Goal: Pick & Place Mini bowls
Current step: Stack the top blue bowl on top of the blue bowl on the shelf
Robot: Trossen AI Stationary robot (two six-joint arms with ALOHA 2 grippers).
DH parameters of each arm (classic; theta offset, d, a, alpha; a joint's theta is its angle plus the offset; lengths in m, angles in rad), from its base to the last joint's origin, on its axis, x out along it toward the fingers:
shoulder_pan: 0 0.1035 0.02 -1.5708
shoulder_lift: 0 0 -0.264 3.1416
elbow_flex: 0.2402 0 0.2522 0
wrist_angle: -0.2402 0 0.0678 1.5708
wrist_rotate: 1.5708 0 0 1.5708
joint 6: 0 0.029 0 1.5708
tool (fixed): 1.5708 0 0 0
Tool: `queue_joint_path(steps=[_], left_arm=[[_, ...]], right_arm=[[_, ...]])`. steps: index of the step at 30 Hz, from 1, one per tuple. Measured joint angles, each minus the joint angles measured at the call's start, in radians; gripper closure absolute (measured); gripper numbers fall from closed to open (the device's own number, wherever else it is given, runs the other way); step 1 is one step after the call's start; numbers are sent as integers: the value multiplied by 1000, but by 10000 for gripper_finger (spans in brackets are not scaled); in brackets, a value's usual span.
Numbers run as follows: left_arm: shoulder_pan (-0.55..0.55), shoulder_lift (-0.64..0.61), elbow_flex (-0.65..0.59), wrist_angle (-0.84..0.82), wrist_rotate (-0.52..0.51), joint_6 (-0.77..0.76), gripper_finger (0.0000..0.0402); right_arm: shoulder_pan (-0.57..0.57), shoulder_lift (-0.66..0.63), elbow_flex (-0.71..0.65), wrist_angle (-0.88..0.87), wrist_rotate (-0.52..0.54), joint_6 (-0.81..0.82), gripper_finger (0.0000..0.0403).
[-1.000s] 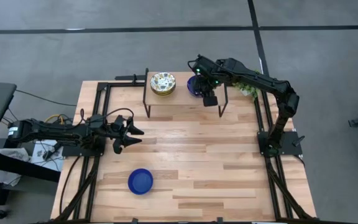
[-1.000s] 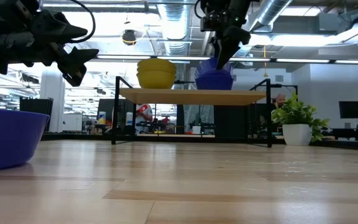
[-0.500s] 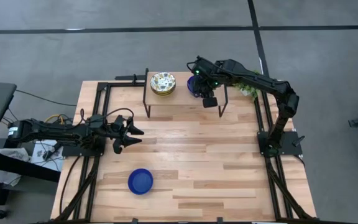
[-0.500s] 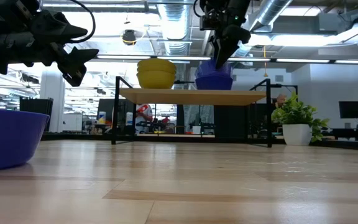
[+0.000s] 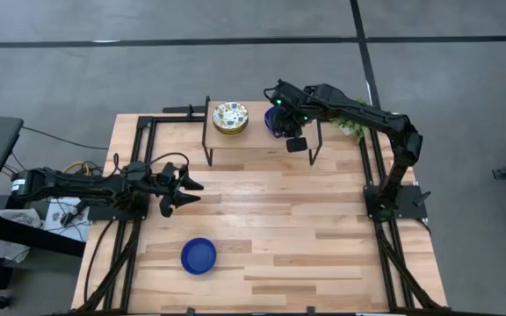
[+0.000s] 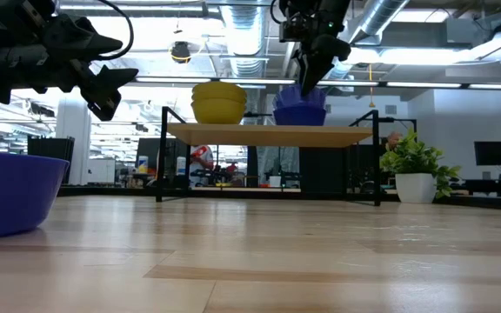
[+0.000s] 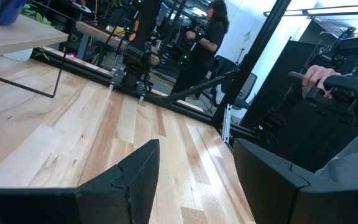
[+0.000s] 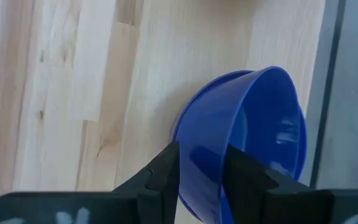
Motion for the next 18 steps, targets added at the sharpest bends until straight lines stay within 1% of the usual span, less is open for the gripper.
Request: queue_joint_path(steps=[4,14,18], left_arm=[[0,0,0,0,0,0,198],[0,0,0,0,0,0,198],[0,0,0,0,0,0,198]], right_arm=[[12,0,0,0,42,-5,306],[21,0,0,0,50,-6,334],[21,0,0,0,72,-7,342]])
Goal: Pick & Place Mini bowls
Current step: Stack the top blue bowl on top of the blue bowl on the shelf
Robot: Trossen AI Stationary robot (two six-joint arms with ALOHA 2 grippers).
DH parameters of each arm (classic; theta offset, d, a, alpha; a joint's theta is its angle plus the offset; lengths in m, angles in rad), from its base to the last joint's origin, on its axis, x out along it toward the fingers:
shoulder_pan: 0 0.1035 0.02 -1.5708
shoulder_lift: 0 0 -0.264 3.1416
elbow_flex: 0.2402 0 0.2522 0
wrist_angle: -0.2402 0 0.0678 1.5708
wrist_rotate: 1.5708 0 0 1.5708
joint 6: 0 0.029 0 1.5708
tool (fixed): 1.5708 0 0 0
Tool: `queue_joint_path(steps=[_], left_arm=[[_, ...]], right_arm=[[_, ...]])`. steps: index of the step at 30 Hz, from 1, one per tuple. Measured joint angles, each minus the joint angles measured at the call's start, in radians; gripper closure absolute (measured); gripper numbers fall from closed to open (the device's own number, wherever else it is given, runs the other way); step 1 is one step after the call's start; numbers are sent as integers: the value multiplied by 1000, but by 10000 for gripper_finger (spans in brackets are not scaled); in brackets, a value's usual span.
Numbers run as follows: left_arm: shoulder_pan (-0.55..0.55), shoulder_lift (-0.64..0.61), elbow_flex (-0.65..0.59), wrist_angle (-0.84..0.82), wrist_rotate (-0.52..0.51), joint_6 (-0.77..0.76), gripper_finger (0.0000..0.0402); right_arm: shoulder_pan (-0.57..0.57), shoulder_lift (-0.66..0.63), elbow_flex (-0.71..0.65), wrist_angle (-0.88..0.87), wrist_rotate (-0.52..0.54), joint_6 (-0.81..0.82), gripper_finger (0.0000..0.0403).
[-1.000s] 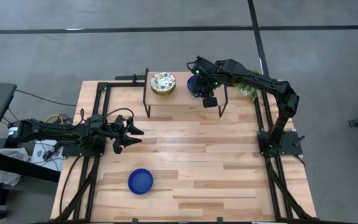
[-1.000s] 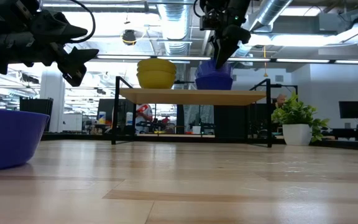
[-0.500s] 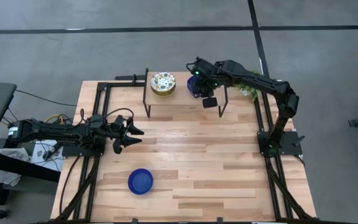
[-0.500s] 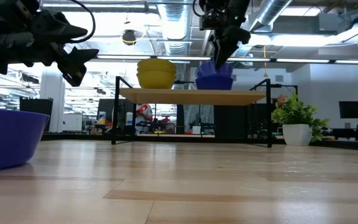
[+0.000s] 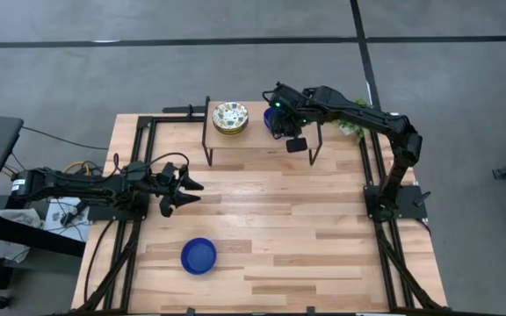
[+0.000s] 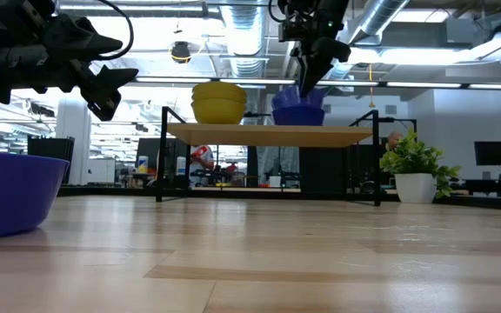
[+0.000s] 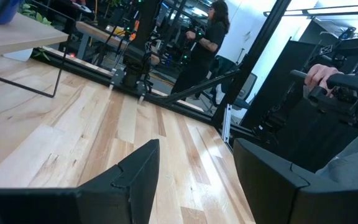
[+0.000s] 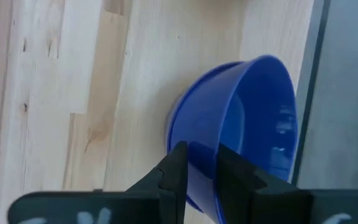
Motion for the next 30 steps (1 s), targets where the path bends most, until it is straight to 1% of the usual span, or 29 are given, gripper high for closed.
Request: queue_joint_path(steps=[4,10,16,24,27,30], left_arm=[[0,0,0,0,0,0,198],[0,0,0,0,0,0,198],[0,0,0,0,0,0,198],[0,0,0,0,0,0,198],[0,0,0,0,0,0,198],[0,0,0,0,0,-1,198]], right_arm=[[0,0,0,0,1,0,356],[0,0,0,0,3,-10,398],[0,0,0,-1,2,-9,389],[-1,0,0,-8,-9,-9,400],[-1,0,0,-8,-9,-9,389],[-1,0,0,-8,-10,-1,370]])
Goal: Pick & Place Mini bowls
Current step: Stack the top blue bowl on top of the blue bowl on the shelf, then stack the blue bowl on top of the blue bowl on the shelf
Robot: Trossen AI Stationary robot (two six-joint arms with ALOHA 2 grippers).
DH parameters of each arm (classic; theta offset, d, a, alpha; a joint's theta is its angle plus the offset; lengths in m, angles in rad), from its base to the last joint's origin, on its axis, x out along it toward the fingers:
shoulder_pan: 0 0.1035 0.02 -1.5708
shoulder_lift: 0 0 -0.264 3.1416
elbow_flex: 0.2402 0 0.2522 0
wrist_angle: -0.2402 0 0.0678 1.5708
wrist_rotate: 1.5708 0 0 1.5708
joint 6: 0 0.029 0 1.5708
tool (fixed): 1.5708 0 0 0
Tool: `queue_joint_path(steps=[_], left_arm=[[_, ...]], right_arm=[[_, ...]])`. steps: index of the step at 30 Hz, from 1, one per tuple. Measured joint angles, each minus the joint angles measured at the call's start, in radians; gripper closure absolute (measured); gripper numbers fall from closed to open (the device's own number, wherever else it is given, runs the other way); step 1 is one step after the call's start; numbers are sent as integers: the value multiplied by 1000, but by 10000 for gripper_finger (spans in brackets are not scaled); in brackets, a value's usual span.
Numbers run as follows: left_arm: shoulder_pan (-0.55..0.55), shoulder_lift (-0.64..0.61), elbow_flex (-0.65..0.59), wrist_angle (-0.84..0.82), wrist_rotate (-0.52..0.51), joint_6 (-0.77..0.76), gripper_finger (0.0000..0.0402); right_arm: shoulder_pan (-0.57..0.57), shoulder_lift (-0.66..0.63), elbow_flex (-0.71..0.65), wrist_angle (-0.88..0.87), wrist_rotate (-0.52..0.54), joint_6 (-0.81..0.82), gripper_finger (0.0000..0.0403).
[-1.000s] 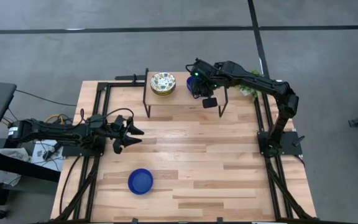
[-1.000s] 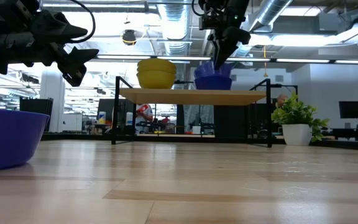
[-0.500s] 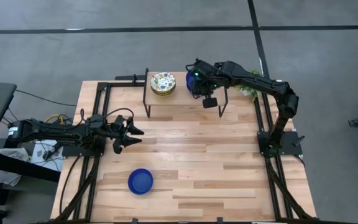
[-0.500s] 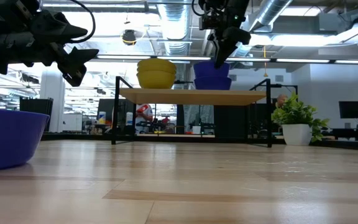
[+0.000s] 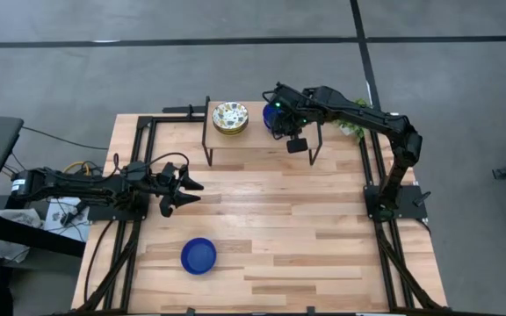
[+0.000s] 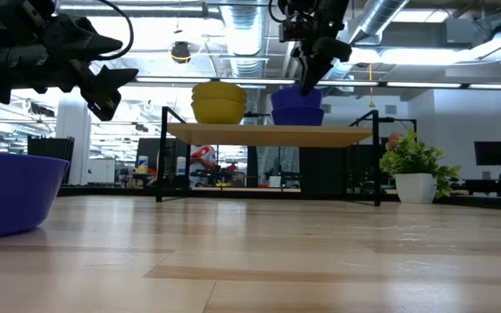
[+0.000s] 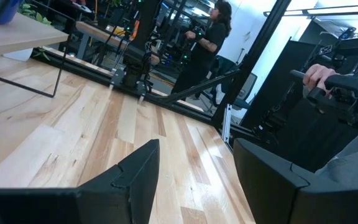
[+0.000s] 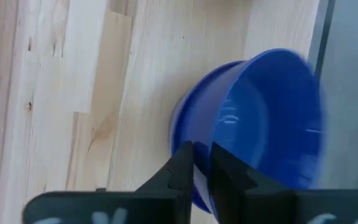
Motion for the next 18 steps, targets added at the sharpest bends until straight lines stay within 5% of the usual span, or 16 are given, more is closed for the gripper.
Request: queue_joint_path(steps=[18], left_arm=[[0,0,0,0,0,-3,198]], right_arm=[[5,-14,0,-13,-16,3,230]])
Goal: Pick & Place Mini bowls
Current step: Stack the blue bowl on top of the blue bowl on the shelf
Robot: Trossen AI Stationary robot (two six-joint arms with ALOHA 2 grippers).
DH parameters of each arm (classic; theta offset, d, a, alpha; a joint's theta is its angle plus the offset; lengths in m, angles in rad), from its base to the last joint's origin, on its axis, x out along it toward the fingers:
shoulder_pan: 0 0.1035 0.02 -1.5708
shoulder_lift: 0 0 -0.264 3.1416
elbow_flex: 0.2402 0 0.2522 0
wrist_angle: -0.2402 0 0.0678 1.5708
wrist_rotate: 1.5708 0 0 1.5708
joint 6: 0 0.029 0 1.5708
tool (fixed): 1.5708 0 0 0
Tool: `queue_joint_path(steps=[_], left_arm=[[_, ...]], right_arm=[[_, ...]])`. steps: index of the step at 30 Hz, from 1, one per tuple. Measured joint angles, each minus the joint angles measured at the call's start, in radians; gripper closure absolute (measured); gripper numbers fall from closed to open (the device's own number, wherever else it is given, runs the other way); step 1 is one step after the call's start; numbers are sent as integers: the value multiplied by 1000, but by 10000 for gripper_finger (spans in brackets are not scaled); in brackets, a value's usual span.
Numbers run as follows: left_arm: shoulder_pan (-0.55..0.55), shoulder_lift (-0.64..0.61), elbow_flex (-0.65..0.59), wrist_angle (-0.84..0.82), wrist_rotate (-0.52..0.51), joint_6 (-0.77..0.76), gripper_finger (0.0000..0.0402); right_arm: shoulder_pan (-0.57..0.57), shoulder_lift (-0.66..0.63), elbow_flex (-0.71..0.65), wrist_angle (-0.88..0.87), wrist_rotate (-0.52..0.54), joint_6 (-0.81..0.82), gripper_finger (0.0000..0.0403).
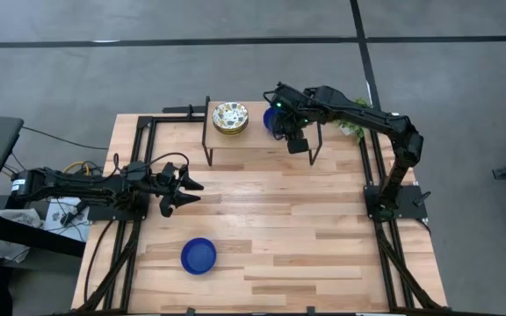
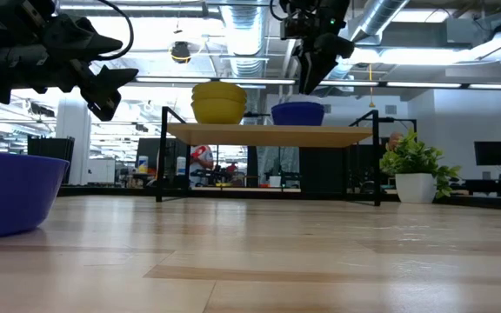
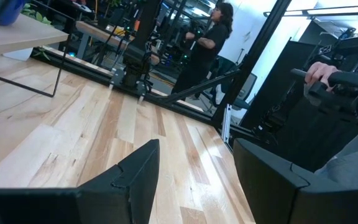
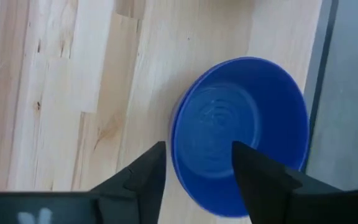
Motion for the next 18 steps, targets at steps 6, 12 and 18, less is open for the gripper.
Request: queue_joint_path(steps=[6,12,18], left_arm=[[0,0,0,0,0,0,198],[0,0,0,0,0,7,198],[0,0,0,7,0,-21,198]], right_arm=[[24,-59,2,2,-48,23,216],[136,-94,3,2,-275,23,225],[250,-82,2,-1,-256,-1,238]])
